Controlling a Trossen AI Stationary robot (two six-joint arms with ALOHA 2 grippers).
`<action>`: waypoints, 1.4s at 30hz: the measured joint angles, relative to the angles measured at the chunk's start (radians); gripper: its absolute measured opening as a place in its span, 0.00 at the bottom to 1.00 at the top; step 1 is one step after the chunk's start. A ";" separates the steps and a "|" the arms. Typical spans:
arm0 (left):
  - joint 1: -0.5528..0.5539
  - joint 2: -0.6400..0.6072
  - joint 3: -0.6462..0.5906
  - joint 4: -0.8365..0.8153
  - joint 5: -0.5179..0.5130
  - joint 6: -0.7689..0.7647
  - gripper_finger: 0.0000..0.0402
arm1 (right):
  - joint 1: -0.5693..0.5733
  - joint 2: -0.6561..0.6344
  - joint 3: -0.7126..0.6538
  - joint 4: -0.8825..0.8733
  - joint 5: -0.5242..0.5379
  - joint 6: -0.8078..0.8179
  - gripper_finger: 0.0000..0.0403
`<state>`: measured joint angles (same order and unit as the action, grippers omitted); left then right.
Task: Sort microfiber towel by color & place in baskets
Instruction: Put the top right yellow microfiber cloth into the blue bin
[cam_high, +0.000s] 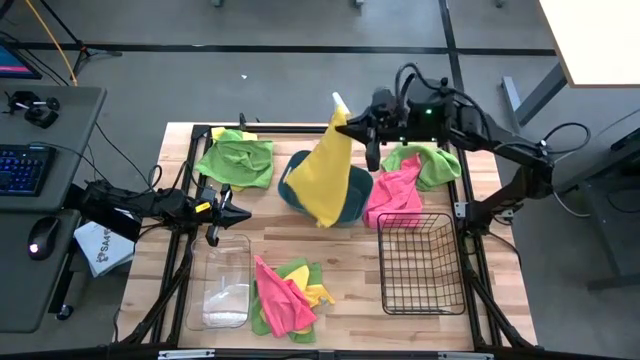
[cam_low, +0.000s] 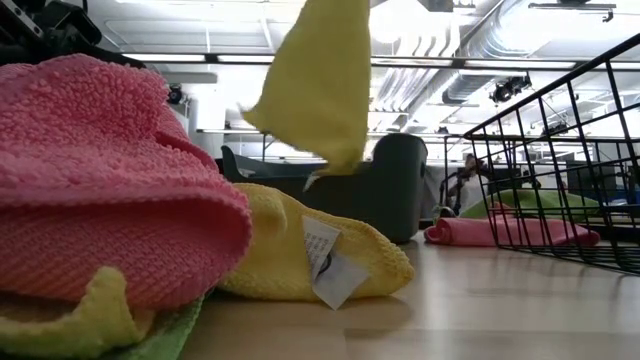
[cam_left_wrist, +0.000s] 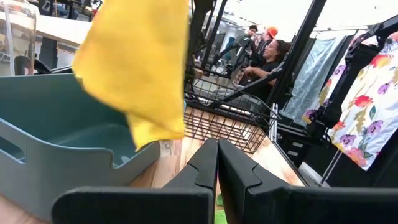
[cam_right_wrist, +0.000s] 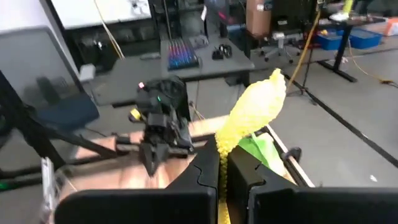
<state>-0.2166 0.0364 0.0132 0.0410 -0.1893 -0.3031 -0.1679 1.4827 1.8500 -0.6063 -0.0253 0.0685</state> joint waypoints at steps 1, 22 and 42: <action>0.000 0.000 0.000 0.000 0.000 0.000 0.00 | -0.003 0.004 0.000 -0.018 0.005 -0.005 0.00; 0.000 0.000 0.000 0.000 -0.004 0.000 0.00 | -0.009 0.305 -0.073 -0.230 -0.083 -0.073 0.00; 0.000 0.000 0.000 0.000 -0.004 0.000 0.00 | -0.023 0.109 -0.699 0.275 -0.010 0.255 0.13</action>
<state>-0.2169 0.0364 0.0132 0.0406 -0.1928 -0.3031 -0.1906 1.5922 1.1505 -0.3314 -0.0354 0.3240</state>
